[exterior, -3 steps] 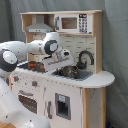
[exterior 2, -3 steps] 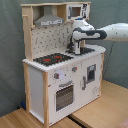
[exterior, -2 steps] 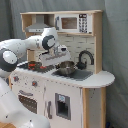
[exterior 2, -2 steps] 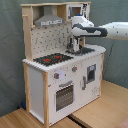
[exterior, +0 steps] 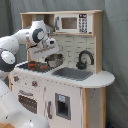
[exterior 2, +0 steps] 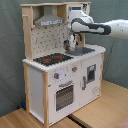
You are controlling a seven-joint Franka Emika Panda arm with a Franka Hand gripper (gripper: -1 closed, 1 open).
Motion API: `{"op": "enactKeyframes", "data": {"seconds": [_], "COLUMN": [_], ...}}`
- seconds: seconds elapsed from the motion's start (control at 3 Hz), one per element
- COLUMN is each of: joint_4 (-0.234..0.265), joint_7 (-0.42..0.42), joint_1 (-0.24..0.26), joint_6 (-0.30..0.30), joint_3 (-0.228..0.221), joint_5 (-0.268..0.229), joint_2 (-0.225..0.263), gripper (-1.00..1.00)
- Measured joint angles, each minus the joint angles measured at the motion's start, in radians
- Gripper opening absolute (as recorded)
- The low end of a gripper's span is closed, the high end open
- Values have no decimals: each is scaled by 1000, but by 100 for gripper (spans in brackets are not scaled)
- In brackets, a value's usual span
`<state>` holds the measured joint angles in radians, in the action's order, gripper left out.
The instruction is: Play with the kitchen
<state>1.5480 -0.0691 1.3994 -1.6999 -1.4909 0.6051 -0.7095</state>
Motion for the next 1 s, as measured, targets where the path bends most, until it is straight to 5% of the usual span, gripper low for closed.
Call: {"op": "enactKeyframes", "data": {"seconds": [0.67, 1.0], "joint_4": [-114, -171], "joint_7": [-132, -155], "joint_1": [5, 56], "joint_6": [-10, -31], "joint_3": [-103, -179], "joint_5": [1, 3], "joint_2": [0, -1], "gripper": [-100, -100]}}
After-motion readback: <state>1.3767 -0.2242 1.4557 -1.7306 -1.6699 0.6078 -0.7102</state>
